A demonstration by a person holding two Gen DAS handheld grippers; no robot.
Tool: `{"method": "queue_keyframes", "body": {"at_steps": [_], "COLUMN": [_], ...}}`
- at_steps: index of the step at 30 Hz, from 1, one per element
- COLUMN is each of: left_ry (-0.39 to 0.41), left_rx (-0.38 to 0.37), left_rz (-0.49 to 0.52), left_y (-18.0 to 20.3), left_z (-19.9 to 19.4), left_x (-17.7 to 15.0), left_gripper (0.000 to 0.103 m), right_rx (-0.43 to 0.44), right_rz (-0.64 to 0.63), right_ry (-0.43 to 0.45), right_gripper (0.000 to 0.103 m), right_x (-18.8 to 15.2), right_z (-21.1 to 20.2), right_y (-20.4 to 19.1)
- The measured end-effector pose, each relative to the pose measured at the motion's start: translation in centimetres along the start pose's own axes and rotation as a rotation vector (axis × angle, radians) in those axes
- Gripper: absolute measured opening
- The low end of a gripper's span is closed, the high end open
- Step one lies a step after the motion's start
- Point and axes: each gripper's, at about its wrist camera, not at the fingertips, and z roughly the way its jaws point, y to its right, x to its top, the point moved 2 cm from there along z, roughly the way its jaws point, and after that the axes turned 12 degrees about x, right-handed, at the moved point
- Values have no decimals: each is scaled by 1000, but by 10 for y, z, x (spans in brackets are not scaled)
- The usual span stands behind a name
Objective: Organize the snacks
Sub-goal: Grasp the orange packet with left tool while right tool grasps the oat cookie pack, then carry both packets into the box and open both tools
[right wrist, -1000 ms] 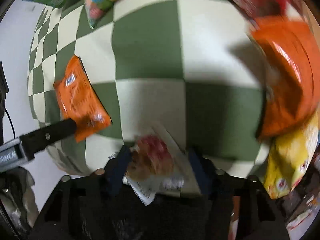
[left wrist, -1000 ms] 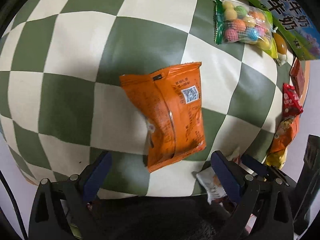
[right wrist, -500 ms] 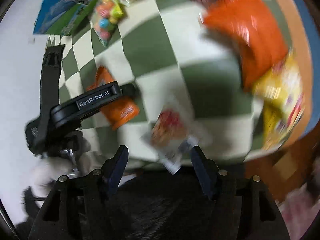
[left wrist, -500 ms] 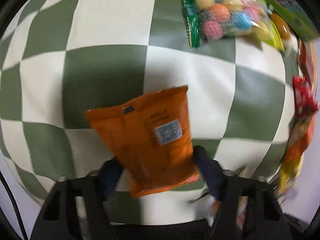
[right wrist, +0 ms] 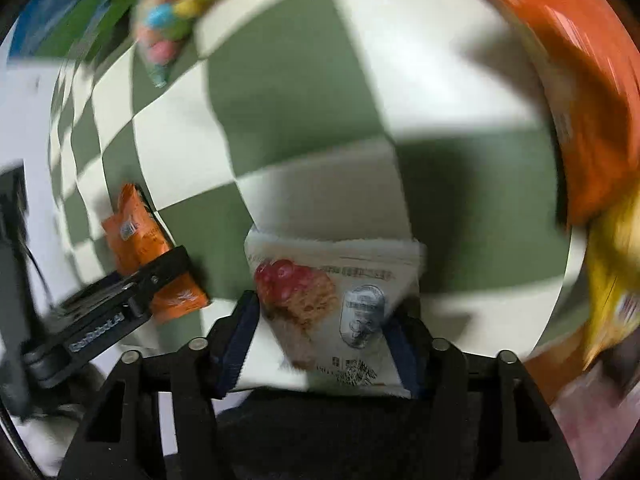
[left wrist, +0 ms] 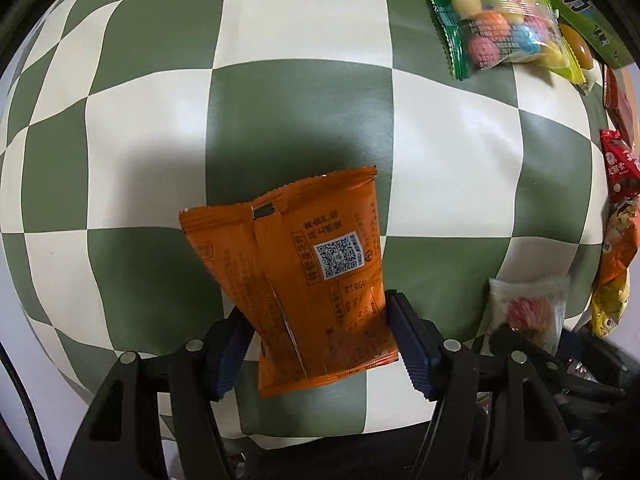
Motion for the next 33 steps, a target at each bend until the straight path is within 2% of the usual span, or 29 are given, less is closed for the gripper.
{"method": "queue_keyframes", "body": {"at_steps": [4, 6, 9, 12, 17, 24, 26, 29, 30, 33], "left_ry": [5, 22, 75, 95, 151, 284, 325, 382, 403, 432], "left_rx": [5, 8, 31, 18, -25, -133, -176, -199, -201, -179], "left_rz": [6, -6, -3, -5, -25, -29, -26, -8, 0, 33], "left_y": [-9, -11, -12, -15, -28, -38, -39, -30, -30, -21], "left_z": [7, 6, -5, -13, -44, -133, -167, -209, -221, -251], "left_x": [-1, -2, -4, -6, -2, 18, 32, 64, 75, 118], "left_gripper": [65, 65, 57, 54, 52, 52, 52, 52, 52, 52], "right_rx": [-172, -222, -246, -213, -137, -10, 32, 85, 94, 120], "right_rz": [-227, -284, -329, -316, -288, -297, -312, -334, -339, -369], "right_ry": [-4, -10, -4, 19, 84, 201, 252, 318, 336, 395], "right_gripper": [62, 60, 54, 49, 48, 47, 47, 47, 47, 47], "right_x": [0, -4, -8, -8, 11, 28, 39, 59, 59, 92], "right_z": [8, 11, 5, -7, -42, -120, -156, -207, -207, -225], "right_y": [-31, -38, -44, -50, -56, -70, -71, -73, -81, -114]}}
